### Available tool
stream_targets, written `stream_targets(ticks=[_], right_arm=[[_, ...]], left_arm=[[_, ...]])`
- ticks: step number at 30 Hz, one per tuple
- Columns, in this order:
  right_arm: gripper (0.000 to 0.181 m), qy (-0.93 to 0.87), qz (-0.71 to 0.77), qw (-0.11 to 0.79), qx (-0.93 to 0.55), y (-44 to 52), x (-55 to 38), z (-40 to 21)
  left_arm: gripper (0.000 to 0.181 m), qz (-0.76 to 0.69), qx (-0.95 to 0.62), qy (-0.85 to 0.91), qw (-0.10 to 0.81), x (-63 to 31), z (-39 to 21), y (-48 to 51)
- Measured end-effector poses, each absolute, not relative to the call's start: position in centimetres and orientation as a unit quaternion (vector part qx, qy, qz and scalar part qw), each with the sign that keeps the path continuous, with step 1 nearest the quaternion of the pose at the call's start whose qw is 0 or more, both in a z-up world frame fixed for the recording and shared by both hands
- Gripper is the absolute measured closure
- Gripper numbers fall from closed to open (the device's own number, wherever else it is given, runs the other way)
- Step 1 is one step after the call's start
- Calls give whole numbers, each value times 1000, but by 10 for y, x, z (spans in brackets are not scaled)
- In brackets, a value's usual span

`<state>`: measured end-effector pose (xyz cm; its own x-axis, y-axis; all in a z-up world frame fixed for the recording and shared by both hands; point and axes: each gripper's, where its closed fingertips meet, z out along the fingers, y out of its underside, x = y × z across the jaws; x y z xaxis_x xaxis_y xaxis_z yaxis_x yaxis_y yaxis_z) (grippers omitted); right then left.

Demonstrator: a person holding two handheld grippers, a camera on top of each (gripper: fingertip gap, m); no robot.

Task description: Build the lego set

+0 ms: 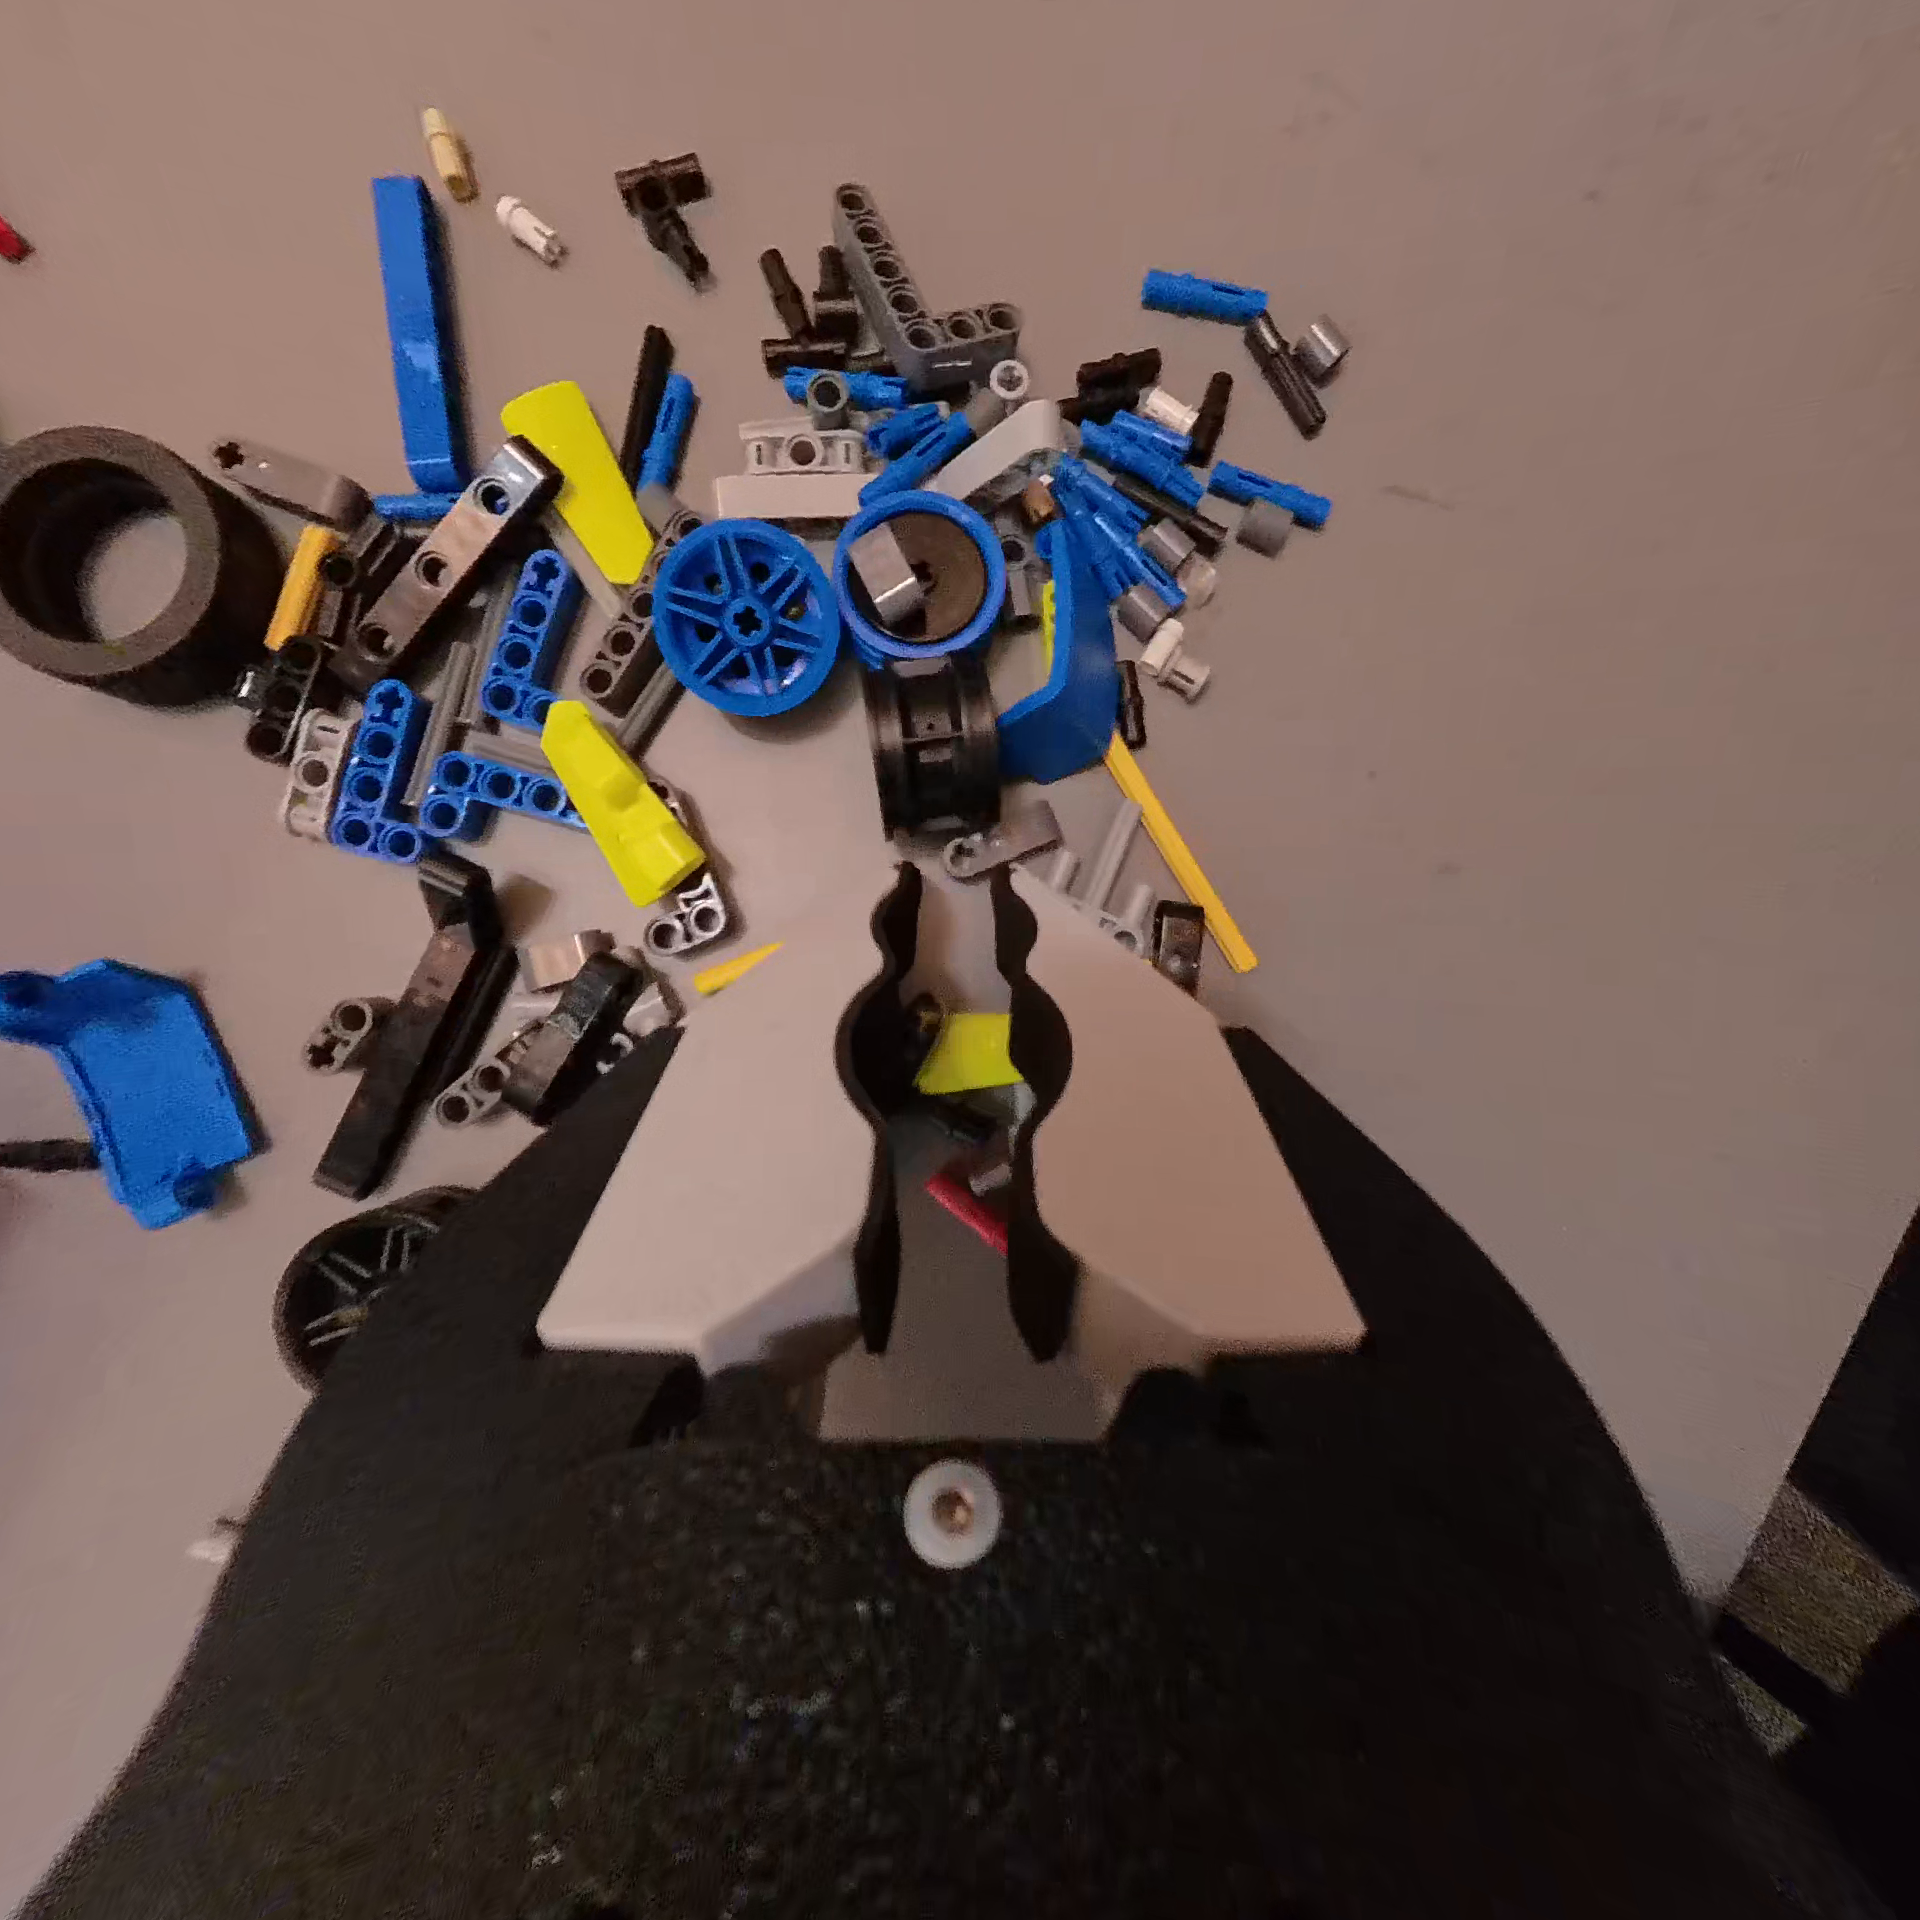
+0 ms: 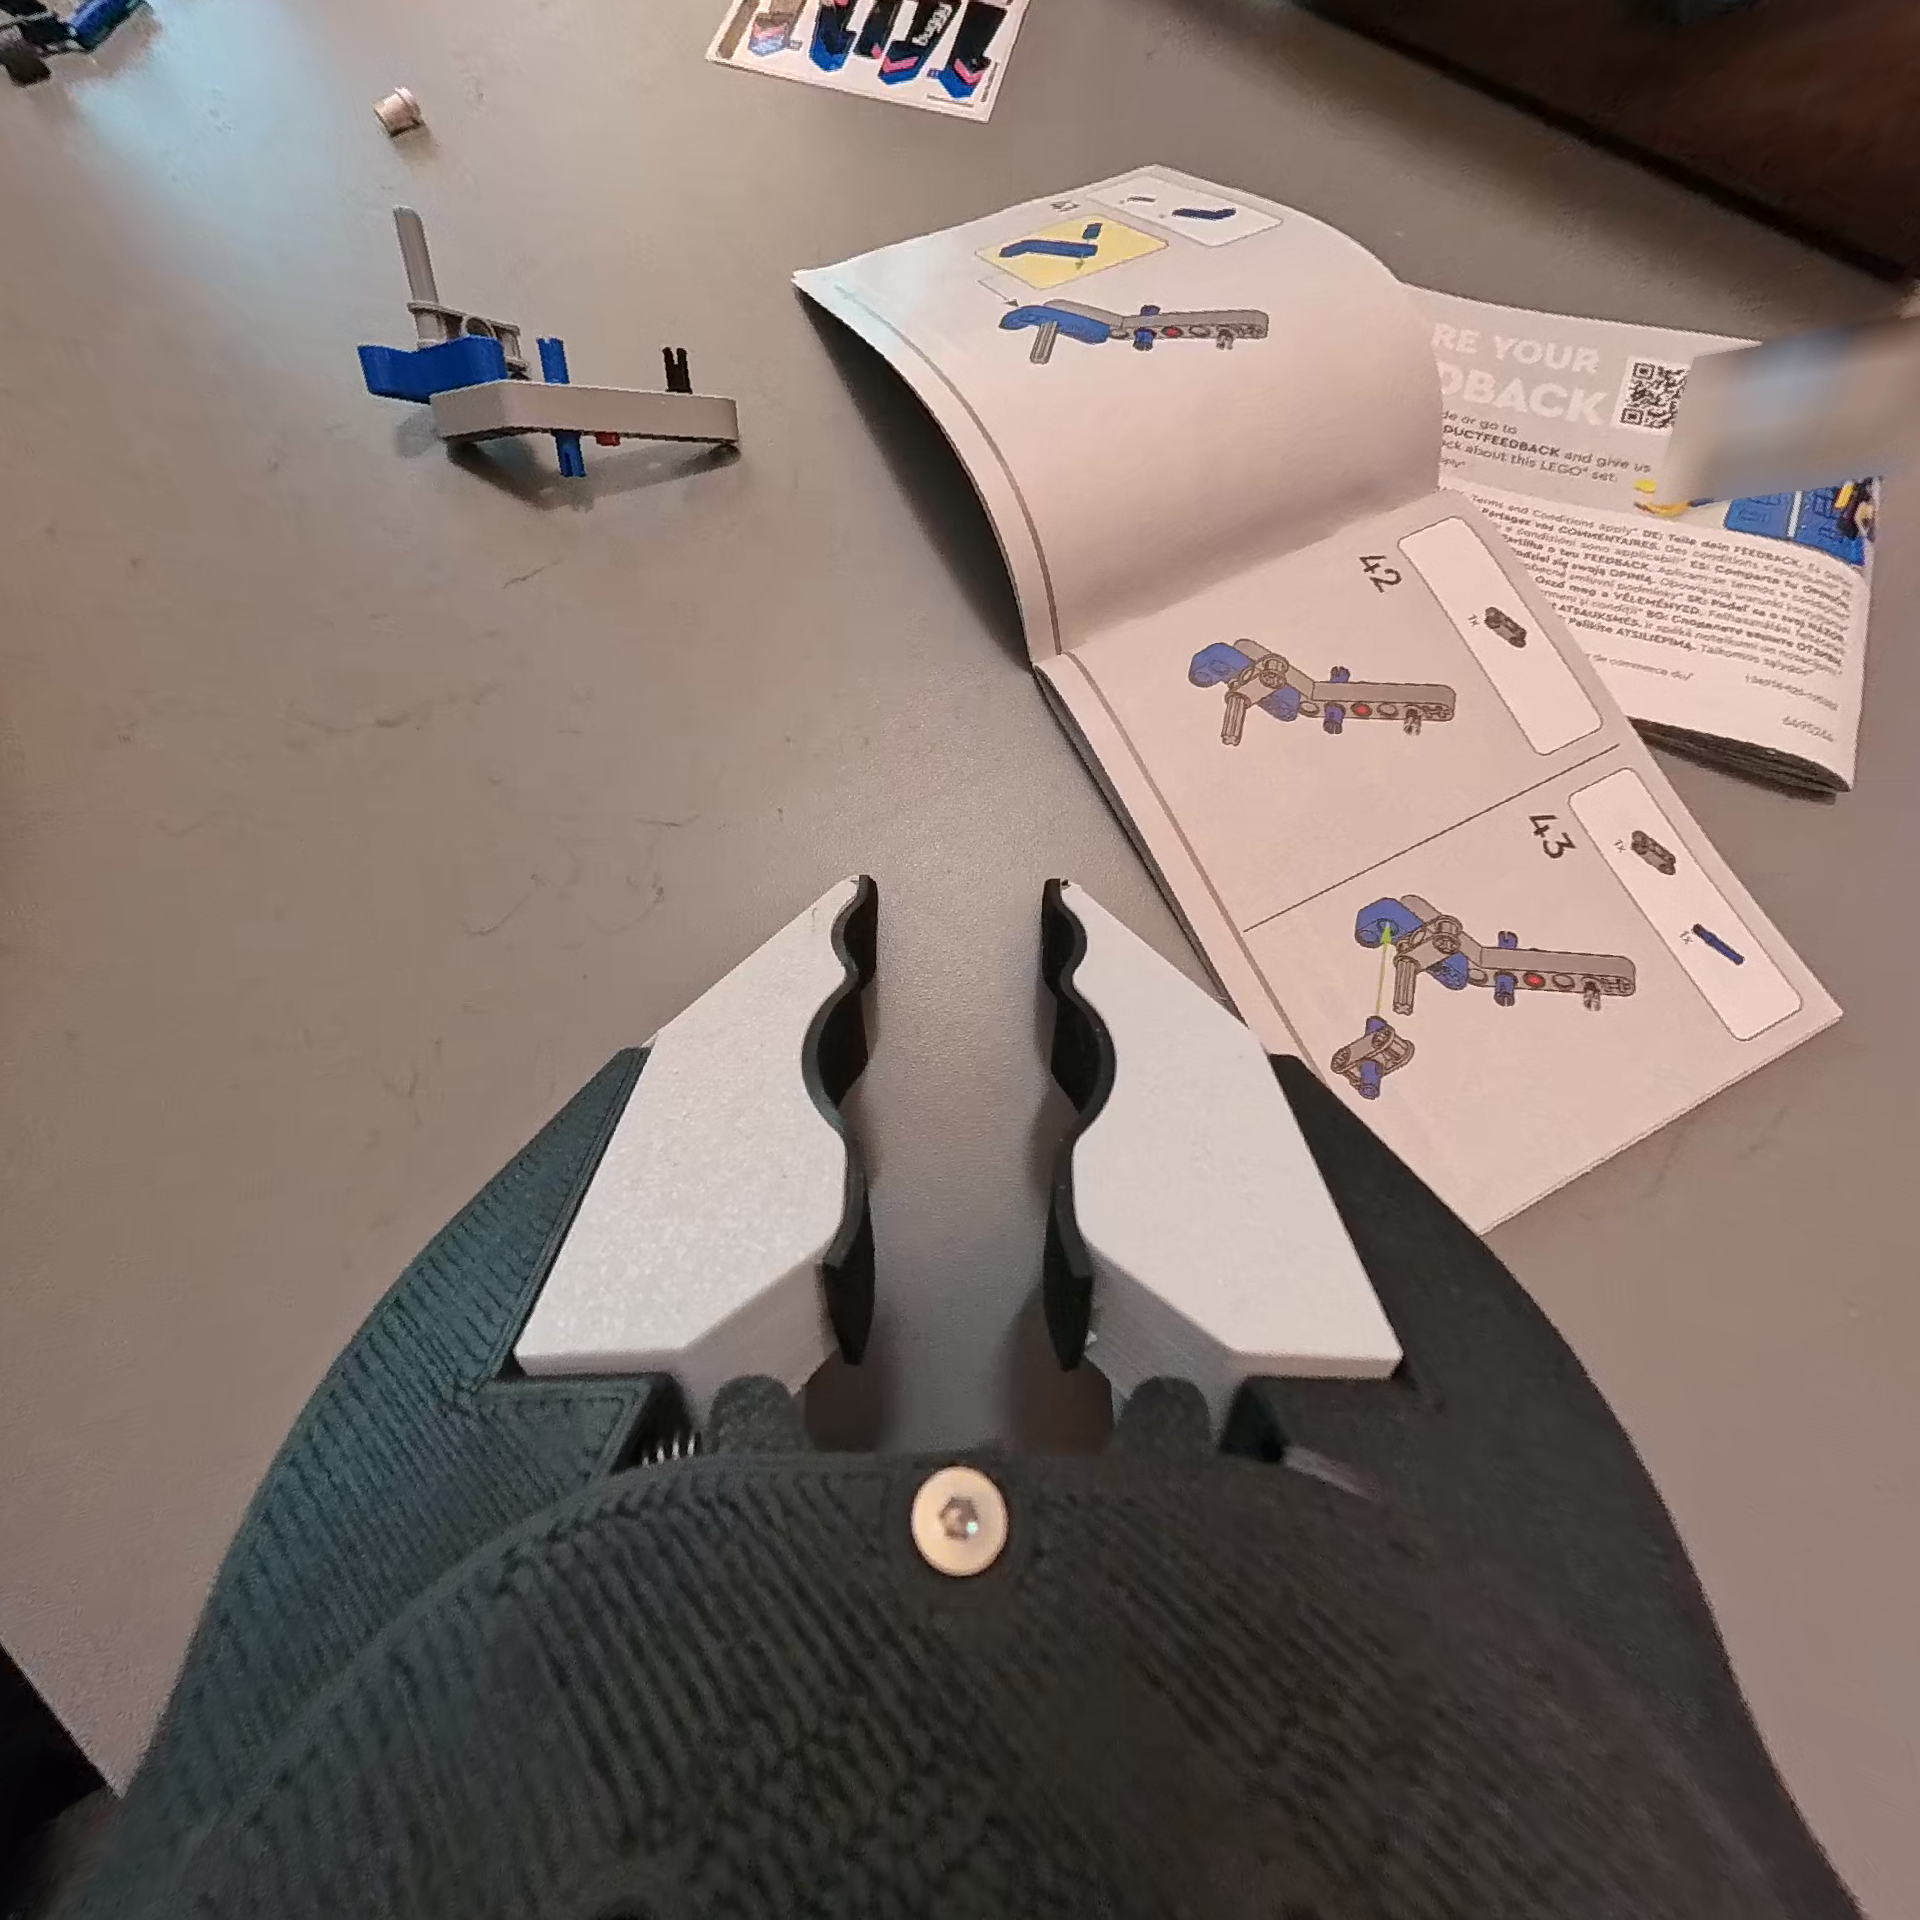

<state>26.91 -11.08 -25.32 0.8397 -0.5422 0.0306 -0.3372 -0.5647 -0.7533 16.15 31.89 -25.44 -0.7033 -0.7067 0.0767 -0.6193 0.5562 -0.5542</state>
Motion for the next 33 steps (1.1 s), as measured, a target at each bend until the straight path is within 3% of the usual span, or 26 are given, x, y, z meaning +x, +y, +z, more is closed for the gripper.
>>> stream_targets(ticks=[6, 11, 13, 20, 33], right_arm=[[151, 249, -132, 393, -875, -111, 269, -253], [152, 249, -129, 393, -876, -110, 268, -253], [152, 247, -131, 393, -876, -110, 268, -253], [154, 237, -148, 390, -878, -110, 267, -252], [155, 238, -116, 397, -879, -109, 267, -253]], left_arm=[[162, -299, -377, 873, 82, 159, -248, 312], [165, -295, -373, 875, 88, 161, -254, 307], [175, -286, -377, 877, 84, 159, -256, 310], [176, -283, -403, 867, 79, 151, -251, 315], [177, -300, -377, 856, 189, 168, -182, 269]])
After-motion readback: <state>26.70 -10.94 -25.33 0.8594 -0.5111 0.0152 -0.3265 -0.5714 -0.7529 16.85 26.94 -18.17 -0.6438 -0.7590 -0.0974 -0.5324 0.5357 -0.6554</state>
